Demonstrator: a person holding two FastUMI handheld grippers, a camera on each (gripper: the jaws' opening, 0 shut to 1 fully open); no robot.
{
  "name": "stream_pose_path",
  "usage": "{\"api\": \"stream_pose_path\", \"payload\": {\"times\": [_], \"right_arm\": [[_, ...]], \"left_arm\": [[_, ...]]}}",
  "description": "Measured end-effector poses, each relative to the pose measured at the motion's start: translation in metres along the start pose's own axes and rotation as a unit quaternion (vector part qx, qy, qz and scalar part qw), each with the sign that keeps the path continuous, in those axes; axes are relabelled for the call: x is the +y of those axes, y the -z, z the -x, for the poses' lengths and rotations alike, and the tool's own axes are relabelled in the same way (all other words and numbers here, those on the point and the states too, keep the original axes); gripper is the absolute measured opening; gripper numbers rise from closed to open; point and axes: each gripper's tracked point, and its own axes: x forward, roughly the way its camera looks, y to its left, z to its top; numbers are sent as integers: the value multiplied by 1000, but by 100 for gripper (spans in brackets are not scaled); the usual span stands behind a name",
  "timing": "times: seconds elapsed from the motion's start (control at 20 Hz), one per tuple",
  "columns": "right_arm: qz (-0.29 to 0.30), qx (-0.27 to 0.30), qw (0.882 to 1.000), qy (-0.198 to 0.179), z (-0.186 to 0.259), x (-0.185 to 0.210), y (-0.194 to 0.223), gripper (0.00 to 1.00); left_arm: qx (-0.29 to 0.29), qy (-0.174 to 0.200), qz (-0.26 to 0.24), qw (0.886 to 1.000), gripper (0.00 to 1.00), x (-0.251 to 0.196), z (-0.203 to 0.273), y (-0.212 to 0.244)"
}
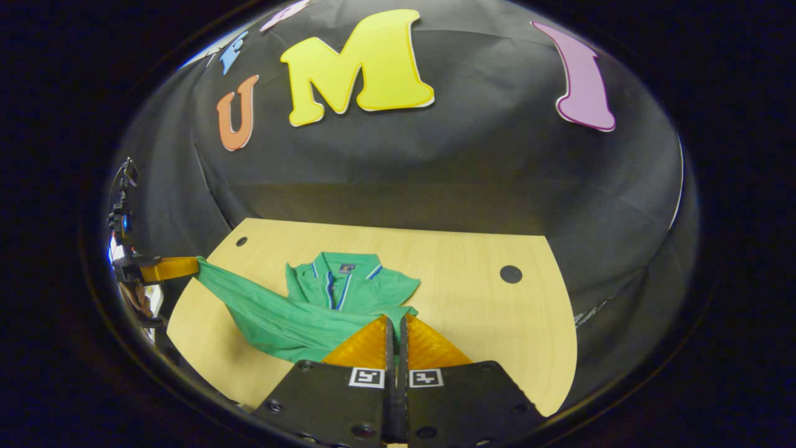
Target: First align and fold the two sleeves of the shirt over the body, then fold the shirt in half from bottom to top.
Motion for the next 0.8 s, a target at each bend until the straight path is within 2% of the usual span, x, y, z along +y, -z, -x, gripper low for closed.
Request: {"api": "stream_pose_path", "payload": {"times": [0.2,0.4,0.55,0.8], "right_arm": [[1,-5,1000,-5,-43,-8,-30,0],[2,-4,1000,-9,-98,-18,-49,0],[-4,7,1000,-14,-135,-29,-47,0],[-38,39,998,-24,-190,-37,-17,0]], "left_arm": [[-8,-11,11,1000,6,16,-45,-19],[-2,-22,1,1000,7,30,-92,-21],[12,-29,-8,999,7,46,-127,-10],[9,-48,-19,999,7,71,-183,5]]}}
